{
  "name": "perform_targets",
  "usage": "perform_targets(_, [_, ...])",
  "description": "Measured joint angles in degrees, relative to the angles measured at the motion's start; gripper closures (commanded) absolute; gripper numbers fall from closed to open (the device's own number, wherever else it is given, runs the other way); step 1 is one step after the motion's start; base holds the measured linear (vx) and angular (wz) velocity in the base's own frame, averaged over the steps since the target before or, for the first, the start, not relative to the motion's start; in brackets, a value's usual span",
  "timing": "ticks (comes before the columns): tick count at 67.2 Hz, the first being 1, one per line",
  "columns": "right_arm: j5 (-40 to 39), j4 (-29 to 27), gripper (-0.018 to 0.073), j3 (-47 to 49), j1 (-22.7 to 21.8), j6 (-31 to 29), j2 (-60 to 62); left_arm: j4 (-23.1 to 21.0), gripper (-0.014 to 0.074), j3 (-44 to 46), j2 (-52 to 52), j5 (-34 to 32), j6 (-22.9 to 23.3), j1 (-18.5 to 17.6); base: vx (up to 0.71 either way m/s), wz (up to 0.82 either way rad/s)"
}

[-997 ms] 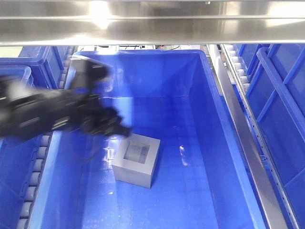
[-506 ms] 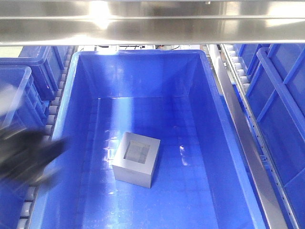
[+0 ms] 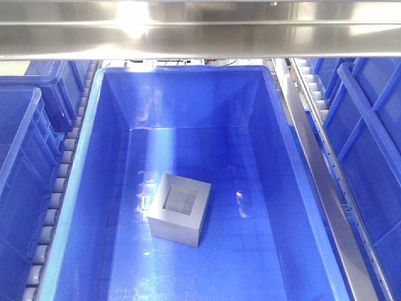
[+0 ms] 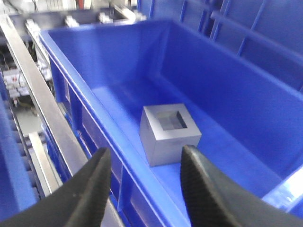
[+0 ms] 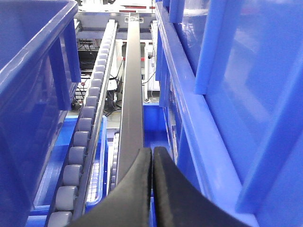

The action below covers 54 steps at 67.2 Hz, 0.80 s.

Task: Sort gray base to blue bin

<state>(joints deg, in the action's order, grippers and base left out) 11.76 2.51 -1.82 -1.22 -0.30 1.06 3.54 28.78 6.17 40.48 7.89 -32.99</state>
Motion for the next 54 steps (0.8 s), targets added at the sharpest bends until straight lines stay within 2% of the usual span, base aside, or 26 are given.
perform_targets(10, [0.0,0.0,0.0564,0.0,0.0,0.0,0.0,-0.2,0.0395,0.0,-3.7,1.0,-0.1,0.0,0.00,0.00])
perform_targets(20, [0.0,0.0,0.0564,0.0,0.0,0.0,0.0,-0.4,0.0607,0.0,-3.8,1.3,-0.1,0.0,0.00,0.00])
perform_targets(54, [0.0,0.0,0.0564,0.0,0.0,0.3,0.0,-0.4,0.0605,0.0,-3.8,2.3,-0.1,0.0,0.00,0.00])
